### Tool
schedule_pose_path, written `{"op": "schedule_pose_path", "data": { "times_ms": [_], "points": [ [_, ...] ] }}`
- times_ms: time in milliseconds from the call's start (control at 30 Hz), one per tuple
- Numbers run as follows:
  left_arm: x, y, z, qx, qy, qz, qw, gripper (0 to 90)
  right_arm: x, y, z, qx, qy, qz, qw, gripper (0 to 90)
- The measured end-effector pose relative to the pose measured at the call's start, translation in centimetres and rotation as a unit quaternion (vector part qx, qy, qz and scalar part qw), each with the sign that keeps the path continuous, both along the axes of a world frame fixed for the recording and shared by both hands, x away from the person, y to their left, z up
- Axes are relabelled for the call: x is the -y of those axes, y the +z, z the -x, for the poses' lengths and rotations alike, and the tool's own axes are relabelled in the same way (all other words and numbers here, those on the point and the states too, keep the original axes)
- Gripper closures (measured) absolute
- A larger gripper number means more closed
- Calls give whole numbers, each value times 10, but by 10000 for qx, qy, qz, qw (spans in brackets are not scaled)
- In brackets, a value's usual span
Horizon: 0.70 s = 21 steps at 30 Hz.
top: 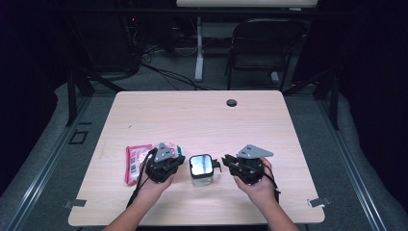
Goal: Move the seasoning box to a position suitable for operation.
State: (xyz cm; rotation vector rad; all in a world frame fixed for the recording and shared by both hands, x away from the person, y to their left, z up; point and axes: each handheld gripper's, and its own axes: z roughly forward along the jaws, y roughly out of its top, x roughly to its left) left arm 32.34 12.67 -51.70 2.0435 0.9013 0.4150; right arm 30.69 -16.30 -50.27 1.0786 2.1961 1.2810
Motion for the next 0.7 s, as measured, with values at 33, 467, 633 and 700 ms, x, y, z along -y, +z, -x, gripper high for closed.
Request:
{"op": "schedule_pose_path", "data": {
  "times_ms": [33, 467, 633, 700],
  "points": [
    [0, -1, 1, 3, 26, 31, 10000, 900, -1, 0, 0, 6, 18, 23, 10000, 824],
    [-3, -1, 4, -35, 9, -70, 10000, 900, -15, -1, -9, -61, 153, 83, 9998, 879],
    [-2, -1, 5, -49, -28, -83, 10000, 900, -15, -4, -11, -145, 117, 93, 9998, 871],
    [-2, -1, 5, -41, -39, -86, 9999, 900, -14, -6, -13, -234, 93, 178, 9995, 867]
  ]
}}
